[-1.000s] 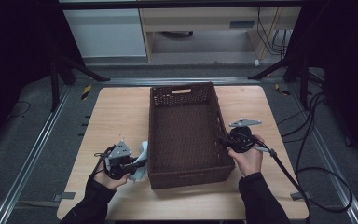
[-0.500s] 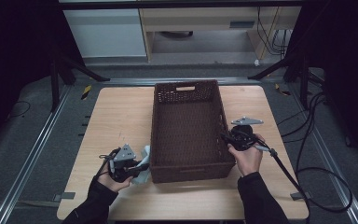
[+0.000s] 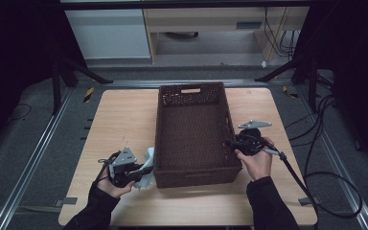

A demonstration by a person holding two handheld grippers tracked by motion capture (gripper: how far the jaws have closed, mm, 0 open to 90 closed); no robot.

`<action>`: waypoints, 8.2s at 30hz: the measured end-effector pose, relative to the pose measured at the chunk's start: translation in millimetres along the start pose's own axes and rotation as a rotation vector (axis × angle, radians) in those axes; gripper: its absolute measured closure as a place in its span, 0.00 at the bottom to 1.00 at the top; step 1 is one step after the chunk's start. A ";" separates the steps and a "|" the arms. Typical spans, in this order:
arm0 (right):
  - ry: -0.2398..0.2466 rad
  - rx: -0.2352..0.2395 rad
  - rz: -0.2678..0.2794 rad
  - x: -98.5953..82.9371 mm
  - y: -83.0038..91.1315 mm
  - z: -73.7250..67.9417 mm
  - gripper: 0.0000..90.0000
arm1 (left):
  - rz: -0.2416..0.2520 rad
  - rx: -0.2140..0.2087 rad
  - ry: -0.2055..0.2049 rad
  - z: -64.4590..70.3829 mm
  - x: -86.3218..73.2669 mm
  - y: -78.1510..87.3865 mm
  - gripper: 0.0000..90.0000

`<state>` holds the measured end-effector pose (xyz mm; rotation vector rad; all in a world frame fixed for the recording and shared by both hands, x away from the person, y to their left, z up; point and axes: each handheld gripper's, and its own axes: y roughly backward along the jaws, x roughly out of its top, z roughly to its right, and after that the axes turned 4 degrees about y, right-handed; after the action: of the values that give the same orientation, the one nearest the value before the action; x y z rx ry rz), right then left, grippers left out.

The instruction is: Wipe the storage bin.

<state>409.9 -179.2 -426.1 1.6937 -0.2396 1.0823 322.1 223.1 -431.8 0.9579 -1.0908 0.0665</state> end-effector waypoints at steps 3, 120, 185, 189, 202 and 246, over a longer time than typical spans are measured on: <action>0.006 -0.003 -0.018 -0.8 -1.2 0.4 0.68 | 0.007 -0.002 -0.007 4.2 0.9 2.1 0.90; -0.135 -0.167 0.057 -35.5 37.8 60.7 0.56 | -0.163 0.371 0.270 -108.6 -64.1 26.0 0.75; -0.030 0.001 0.120 11.6 25.8 21.5 0.65 | 0.035 0.120 0.127 -13.7 60.8 -1.1 0.54; -0.023 0.015 0.107 10.8 21.4 18.5 0.69 | 0.022 0.108 0.125 -10.2 60.5 -7.7 0.56; 0.016 0.014 0.069 6.4 14.7 9.5 0.79 | -0.018 0.106 0.151 -9.6 58.1 -20.5 0.69; -0.028 -0.004 0.132 19.8 -3.4 11.6 0.72 | 0.014 0.227 0.233 -55.6 49.7 -10.7 0.82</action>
<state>429.5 -180.9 -413.9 1.7096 -0.3754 1.1549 392.1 235.2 -406.7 1.1153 -0.8867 0.3107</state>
